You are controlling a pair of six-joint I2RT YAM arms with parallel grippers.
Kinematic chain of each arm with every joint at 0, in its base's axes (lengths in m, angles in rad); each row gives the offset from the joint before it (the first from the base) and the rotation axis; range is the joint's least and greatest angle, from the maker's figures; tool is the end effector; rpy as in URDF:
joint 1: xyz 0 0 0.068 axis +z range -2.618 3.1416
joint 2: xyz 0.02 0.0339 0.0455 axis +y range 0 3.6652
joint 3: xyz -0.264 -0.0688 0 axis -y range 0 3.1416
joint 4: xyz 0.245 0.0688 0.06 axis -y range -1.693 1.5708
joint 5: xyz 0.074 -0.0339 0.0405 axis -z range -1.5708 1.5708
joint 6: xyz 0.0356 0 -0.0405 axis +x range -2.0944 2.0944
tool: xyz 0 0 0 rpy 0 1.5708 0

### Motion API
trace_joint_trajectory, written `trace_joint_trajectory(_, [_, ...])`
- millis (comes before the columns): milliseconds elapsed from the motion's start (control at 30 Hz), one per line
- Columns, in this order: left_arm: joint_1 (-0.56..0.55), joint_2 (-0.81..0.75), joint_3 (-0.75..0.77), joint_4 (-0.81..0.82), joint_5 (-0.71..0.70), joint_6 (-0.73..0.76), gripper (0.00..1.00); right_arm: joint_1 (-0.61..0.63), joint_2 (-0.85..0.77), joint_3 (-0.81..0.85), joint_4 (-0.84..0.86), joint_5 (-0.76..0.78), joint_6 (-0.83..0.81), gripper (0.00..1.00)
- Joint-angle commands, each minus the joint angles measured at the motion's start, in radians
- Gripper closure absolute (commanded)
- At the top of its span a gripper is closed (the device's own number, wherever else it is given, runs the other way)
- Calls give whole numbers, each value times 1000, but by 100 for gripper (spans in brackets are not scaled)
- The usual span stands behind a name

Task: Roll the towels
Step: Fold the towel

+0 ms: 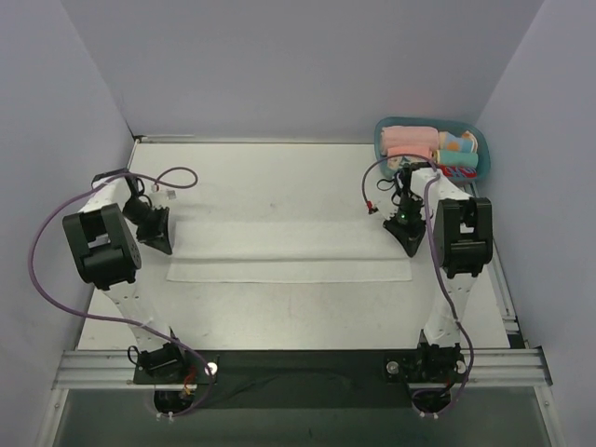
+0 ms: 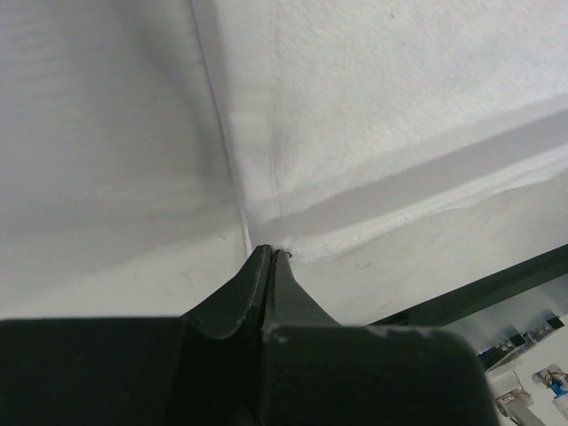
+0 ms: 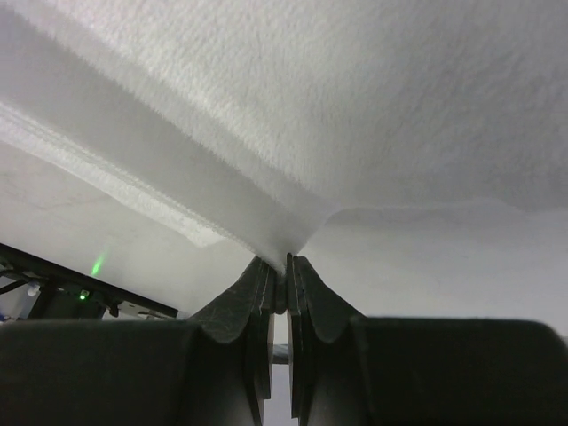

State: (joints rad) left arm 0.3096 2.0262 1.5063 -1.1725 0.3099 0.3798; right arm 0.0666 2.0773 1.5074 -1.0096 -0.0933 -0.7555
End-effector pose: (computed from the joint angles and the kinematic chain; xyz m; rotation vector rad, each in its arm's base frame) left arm 0.3514 0.1010 0.1738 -0.0791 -3.0886 0.5177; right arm 0.3847 0.0290 0.1532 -1.2441 2.8558 0.1415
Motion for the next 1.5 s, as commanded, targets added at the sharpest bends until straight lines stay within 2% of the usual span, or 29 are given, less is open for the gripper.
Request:
trace_joint_trajectory(0, [17,-119,40,-61,0,51,100,-14,-121,-4,-113,41,-25,100])
trace_joint_trajectory(267, [31,-202,-81,-69,-28,108,100,-25,-174,-114,-98,49,-35,100])
trace_joint_trajectory(567, [31,-133,-251,97,-66,77,100,22,-50,-154,19,46,38,100])
trace_joint_trajectory(767, [32,-87,-270,174,-71,47,100,48,-23,-165,45,49,59,100])
trace_joint_trajectory(1167, [31,-57,-232,192,-69,27,100,42,-22,-135,52,73,68,100])
trace_joint_trajectory(1467, [33,-233,-222,67,-20,125,100,38,-212,-179,-3,58,45,100])
